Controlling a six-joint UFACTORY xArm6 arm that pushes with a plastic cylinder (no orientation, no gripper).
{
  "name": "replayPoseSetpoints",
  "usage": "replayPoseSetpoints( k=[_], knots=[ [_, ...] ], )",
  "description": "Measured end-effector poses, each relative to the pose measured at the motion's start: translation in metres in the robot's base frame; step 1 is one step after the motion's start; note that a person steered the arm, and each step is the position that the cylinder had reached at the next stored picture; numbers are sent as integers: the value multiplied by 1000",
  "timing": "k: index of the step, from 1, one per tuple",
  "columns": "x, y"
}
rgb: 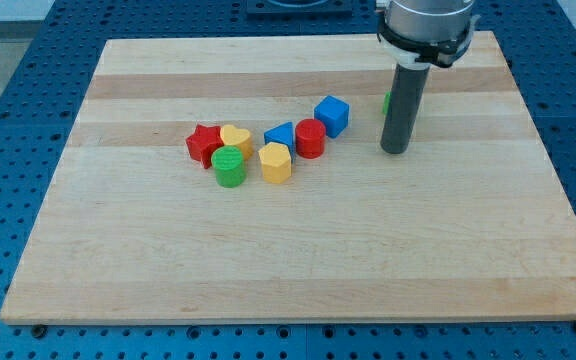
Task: Slide the green star towards the bottom center of the board
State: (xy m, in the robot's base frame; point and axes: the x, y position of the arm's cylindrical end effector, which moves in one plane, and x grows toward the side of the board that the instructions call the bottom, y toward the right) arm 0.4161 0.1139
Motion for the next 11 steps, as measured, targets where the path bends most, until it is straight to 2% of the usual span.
replayPoseSetpoints(
  k=[1,2,3,4,5,6,7,8,9,11],
  knots=[
    [17,30],
    [-13,98],
    [-85,99],
    [-110,46],
    [-54,18],
    [16,19],
    [18,22],
    [-12,22],
    [-12,7],
    [90,-57]
  ],
)
